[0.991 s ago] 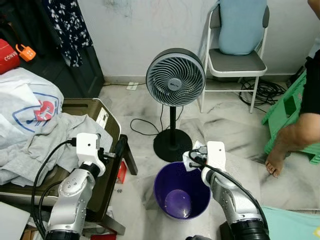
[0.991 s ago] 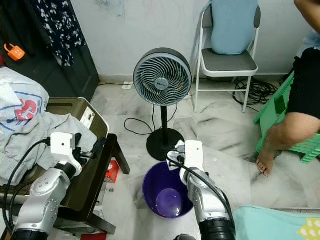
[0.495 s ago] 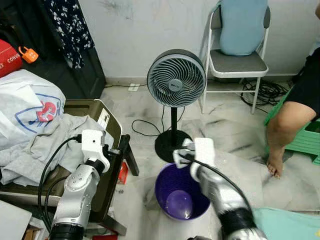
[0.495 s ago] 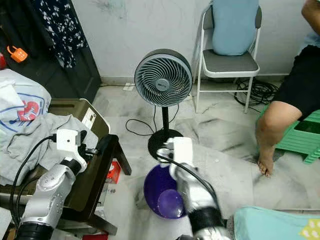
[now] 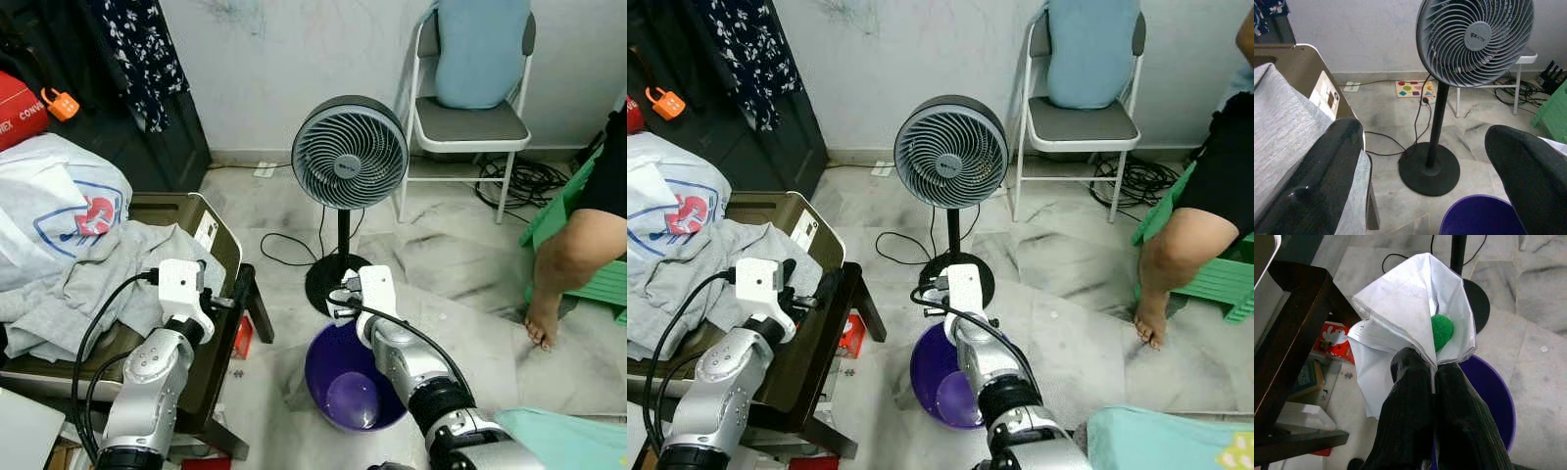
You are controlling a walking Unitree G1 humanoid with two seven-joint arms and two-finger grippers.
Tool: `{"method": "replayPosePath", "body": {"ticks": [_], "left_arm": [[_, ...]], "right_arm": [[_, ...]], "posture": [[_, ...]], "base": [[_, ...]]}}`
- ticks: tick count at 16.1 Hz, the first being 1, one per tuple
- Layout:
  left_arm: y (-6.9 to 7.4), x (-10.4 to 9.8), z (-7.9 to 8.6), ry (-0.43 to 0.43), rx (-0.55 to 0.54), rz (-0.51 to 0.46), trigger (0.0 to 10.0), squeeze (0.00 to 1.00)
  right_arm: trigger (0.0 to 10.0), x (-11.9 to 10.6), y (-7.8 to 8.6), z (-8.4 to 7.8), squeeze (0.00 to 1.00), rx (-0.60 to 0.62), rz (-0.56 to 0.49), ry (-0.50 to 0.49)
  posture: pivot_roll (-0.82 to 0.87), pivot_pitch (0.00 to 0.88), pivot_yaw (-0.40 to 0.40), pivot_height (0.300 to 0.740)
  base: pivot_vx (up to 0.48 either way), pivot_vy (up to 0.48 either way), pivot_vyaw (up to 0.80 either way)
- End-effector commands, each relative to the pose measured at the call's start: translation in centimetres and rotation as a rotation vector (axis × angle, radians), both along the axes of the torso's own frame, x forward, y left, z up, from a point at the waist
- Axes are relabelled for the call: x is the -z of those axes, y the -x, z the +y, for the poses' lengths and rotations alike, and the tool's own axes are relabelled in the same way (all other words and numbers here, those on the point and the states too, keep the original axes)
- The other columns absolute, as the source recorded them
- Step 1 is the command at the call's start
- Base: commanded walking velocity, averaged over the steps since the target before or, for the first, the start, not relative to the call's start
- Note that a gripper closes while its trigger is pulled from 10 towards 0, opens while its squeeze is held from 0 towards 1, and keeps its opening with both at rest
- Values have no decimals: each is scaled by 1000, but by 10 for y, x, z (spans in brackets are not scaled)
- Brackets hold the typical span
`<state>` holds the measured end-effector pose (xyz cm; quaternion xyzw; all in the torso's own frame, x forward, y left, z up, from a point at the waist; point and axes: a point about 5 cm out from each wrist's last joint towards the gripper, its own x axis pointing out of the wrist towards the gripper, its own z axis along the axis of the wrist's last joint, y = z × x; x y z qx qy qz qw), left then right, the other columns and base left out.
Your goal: Clean up the room
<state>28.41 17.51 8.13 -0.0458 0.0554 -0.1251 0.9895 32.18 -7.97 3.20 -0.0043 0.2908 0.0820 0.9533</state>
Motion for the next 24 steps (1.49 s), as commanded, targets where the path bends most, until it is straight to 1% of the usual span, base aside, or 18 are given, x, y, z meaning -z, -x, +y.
{"method": "replayPosePath", "body": {"ticks": [1, 2, 3, 4, 5, 6, 7, 8, 9, 10, 12, 13, 15, 18, 19, 20, 22, 24], "left_arm": [[2, 0, 8, -30, -12, 4, 10000, 0], [0, -1, 13, -45, -42, -1, 10000, 0], [0, -1, 14, -46, -49, -1, 10000, 0], [-1, 0, 14, -45, -55, 2, 10000, 0], [-1, 0, 12, -44, -49, 3, 10000, 0], [0, 0, 9, -38, -40, 2, 10000, 0], [1, 0, 8, -37, -38, 2, 10000, 0], [2, 1, 8, -36, -36, 4, 10000, 0], [4, 2, 9, -36, -37, 8, 10000, 0], [4, 3, 10, -36, -39, 10, 10000, 0], [3, 2, 10, -35, -43, 10, 10000, 0], [2, 2, 9, -34, -42, 9, 10000, 0], [1, 2, 7, -33, -36, 9, 10000, 0], [-3, 2, 3, -31, -23, 11, 10000, 0], [-4, 1, 0, -28, -8, 9, 10000, 0], [-4, 1, -2, -13, -5, 9, 10000, 0], [1, 2, -2, 14, -17, 14, 10000, 0], [10, 4, -1, 61, -55, 29, 10000, 0]], "right_arm": [[10000, -9, -8, 0, 0, -3, -53, 20], [10000, -16, -14, -2, 0, 8, -87, 22], [10000, -18, -16, -2, 0, 6, -99, 22], [10000, -25, -23, -5, 0, -3, -134, 45], [10000, -28, -27, -8, 0, -2, -149, 59], [10000, -34, -33, -16, 0, 18, -173, 85], [10000, -36, -35, -20, 0, 26, -181, 88], [10000, -39, -37, -27, 0, 43, -190, 101], [10000, -39, -39, -38, 0, 88, -178, 91], [10000, -36, -38, -41, 0, 101, -164, 82], [10000, -19, -25, -24, 0, 78, -94, 24], [10000, -12, -18, -12, 0, 45, -67, 4], [10000, -2, -8, 6, 0, -21, -39, 3], [10000, 3, -1, 21, 0, -74, -36, 16], [10000, -6, -5, 25, 0, -82, -97, 12], [10000, -14, -11, 22, 0, -64, -144, 5], [10000, -33, -21, 10, 0, -18, -250, -36], [10000, -53, -21, -7, 0, -6, -374, -68]], "posture": [[-170, 81, 83, 740], [-171, 81, 81, 740], [-171, 81, 81, 740], [-176, 83, 81, 740], [-176, 83, 81, 740], [-169, 83, 81, 740], [-169, 83, 81, 740], [-167, 84, 81, 740], [-168, 81, 78, 740], [-172, 83, 76, 740], [-170, 84, 77, 740], [-171, 83, 77, 740], [-172, 84, 81, 740], [-171, 79, 83, 740], [-173, 73, 83, 740], [-173, 71, 81, 740], [-186, 57, 83, 740], [-204, 36, 87, 740]], "base": [[0, 0, 0], [0, 0, 0], [0, 0, 0], [0, 0, 0], [0, 0, 0], [0, 0, 0], [0, 0, 0], [0, 0, 0], [0, 0, 0], [0, 0, 0], [0, 0, 0], [0, 0, 0], [0, 0, 0], [0, 0, 0], [0, 0, 0], [0, 0, 0], [0, 0, 0], [0, 0, 0]]}}
